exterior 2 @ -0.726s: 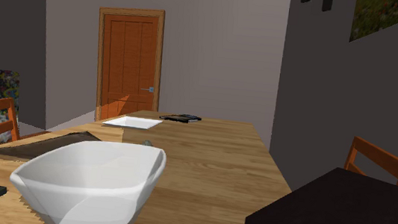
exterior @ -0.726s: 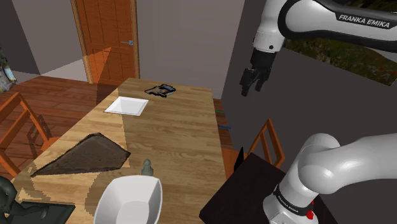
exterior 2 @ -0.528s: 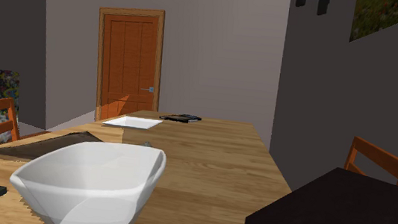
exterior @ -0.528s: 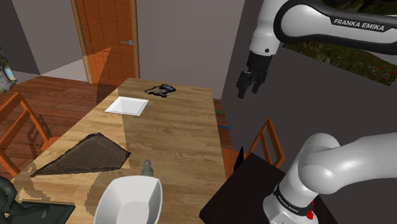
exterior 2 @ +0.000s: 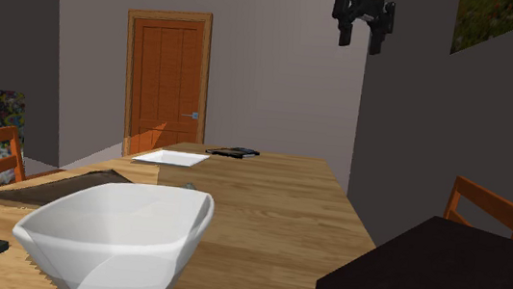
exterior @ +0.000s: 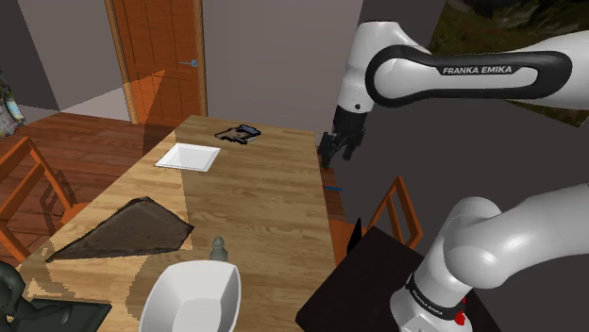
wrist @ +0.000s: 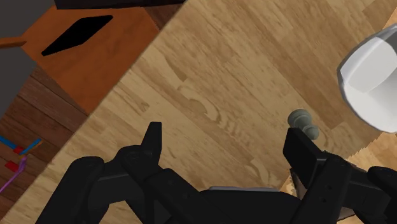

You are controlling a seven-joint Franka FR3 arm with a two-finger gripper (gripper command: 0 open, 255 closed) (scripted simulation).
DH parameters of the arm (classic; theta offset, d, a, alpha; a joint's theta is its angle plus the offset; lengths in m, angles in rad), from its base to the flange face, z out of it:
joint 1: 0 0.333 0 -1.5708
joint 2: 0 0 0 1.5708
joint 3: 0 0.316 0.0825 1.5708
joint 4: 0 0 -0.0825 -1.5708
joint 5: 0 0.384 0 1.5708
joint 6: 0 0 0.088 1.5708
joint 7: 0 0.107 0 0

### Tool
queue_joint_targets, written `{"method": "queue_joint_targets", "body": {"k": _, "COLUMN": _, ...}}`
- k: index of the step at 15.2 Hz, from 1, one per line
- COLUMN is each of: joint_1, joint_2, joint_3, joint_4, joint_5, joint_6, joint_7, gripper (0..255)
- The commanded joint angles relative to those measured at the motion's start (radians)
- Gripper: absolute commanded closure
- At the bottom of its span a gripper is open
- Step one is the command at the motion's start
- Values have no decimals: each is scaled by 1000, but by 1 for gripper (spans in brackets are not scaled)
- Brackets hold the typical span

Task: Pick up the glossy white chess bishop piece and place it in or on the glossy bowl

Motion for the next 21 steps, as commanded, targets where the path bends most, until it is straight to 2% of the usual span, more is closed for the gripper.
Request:
{"method": "queue_joint_targets", "body": {"k": 1, "joint_1": 8, "joint_2": 43, "joint_3": 15, "joint_4": -25, "joint_5": 12, "joint_6": 78, "joint_7": 16, "gripper": 0}}
{"method": "queue_joint_targets", "body": {"k": 7, "joint_1": 33, "joint_2": 211, "joint_3": 72, "joint_4": -48, "joint_5": 43, "joint_6": 292, "joint_7": 74, "gripper": 0}}
{"method": "queue_joint_targets", "body": {"k": 12, "joint_1": 46, "joint_2": 381, "joint_3": 121, "joint_4": -25, "joint_5": 47, "joint_6": 460, "joint_7": 127, "gripper": 0}}
{"method": "queue_joint_targets", "body": {"k": 17, "joint_1": 54, "joint_2": 568, "joint_3": 164, "joint_4": 34, "joint_5": 18, "joint_6": 608, "joint_7": 194, "gripper": 0}}
{"method": "queue_joint_targets", "body": {"k": 21, "joint_1": 65, "joint_2": 725, "joint_3": 185, "joint_4": 107, "joint_5": -36, "joint_6": 704, "joint_7": 263, "gripper": 0}}
